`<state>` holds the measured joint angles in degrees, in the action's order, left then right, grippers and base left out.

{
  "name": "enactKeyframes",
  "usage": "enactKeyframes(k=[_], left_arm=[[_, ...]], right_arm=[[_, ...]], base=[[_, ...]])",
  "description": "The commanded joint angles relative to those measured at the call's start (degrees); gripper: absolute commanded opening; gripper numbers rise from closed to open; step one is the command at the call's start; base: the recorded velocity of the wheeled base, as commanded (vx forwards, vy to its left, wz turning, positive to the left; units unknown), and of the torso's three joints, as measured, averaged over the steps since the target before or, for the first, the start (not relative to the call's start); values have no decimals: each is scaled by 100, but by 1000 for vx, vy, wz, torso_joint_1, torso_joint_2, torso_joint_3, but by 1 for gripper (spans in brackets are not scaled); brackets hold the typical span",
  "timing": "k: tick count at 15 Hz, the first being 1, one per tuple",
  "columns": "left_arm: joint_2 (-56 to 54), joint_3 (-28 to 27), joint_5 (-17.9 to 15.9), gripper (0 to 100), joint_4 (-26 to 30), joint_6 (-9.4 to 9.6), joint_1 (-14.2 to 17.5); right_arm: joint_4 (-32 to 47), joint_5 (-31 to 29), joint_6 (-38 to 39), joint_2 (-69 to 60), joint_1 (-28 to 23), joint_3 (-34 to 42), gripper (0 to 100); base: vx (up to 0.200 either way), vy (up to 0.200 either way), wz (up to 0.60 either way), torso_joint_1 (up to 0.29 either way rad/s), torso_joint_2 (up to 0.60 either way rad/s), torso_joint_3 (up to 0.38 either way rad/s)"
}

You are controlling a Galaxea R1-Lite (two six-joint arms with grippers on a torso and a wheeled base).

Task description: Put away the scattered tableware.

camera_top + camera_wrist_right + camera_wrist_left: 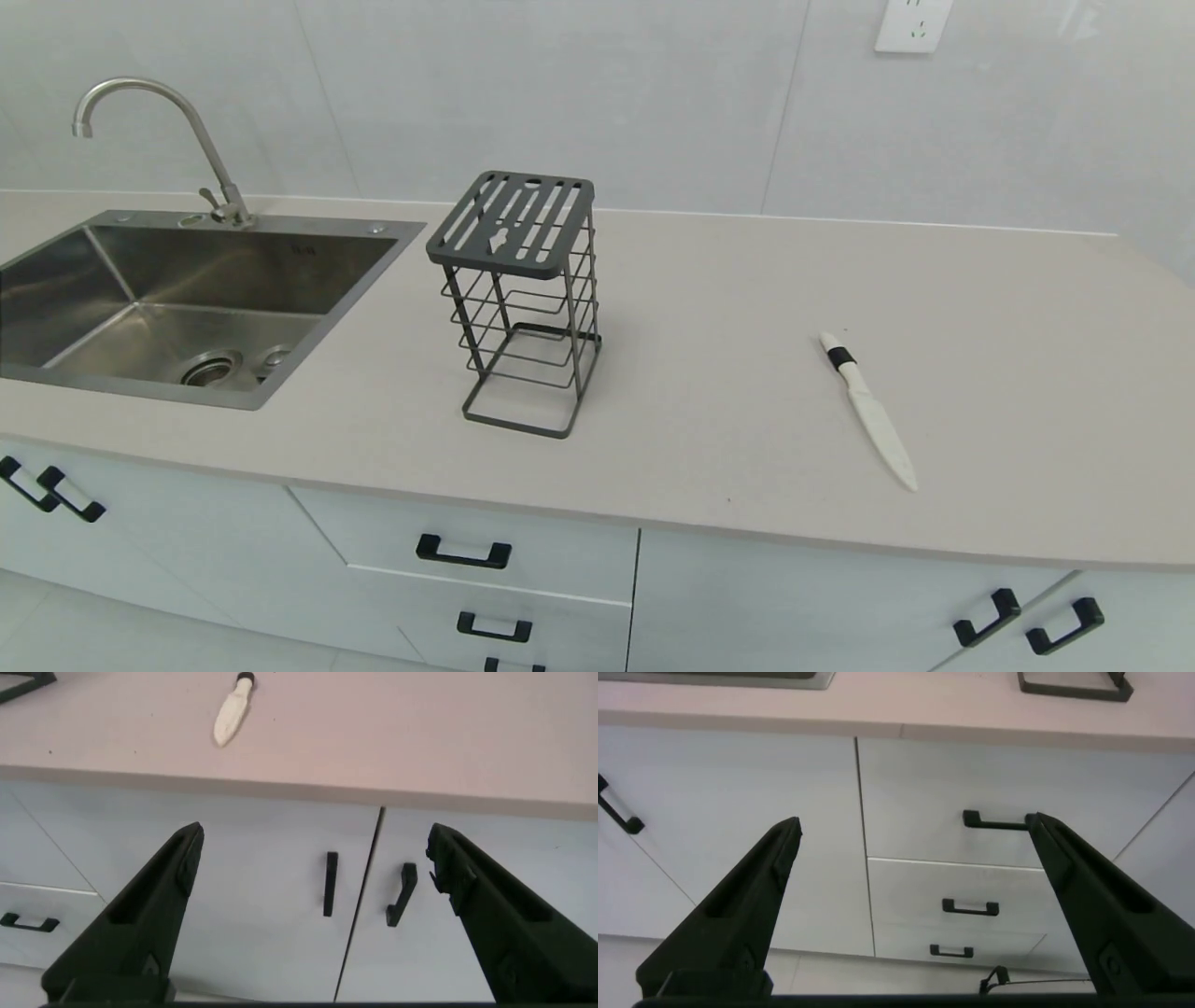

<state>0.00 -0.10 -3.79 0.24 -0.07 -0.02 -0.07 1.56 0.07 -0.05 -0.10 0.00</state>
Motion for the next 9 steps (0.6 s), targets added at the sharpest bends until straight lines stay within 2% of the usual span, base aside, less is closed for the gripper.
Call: enactKeyframes(k=[1, 7, 9], left_arm=[[9, 1, 1, 100, 2, -1, 2], [18, 1, 1, 100, 2, -28, 2], [9, 1, 1, 100, -7, -1, -6]], right_arm=[[-1, 2, 1, 5, 10, 0, 100], [-1, 2, 1, 5, 1, 0, 100], [-1, 2, 1, 5, 1, 0, 100]], base=[[0, 0, 0, 281, -540, -251], [0, 0, 0, 294, -565, -277], [200, 0, 0, 305, -593, -293]])
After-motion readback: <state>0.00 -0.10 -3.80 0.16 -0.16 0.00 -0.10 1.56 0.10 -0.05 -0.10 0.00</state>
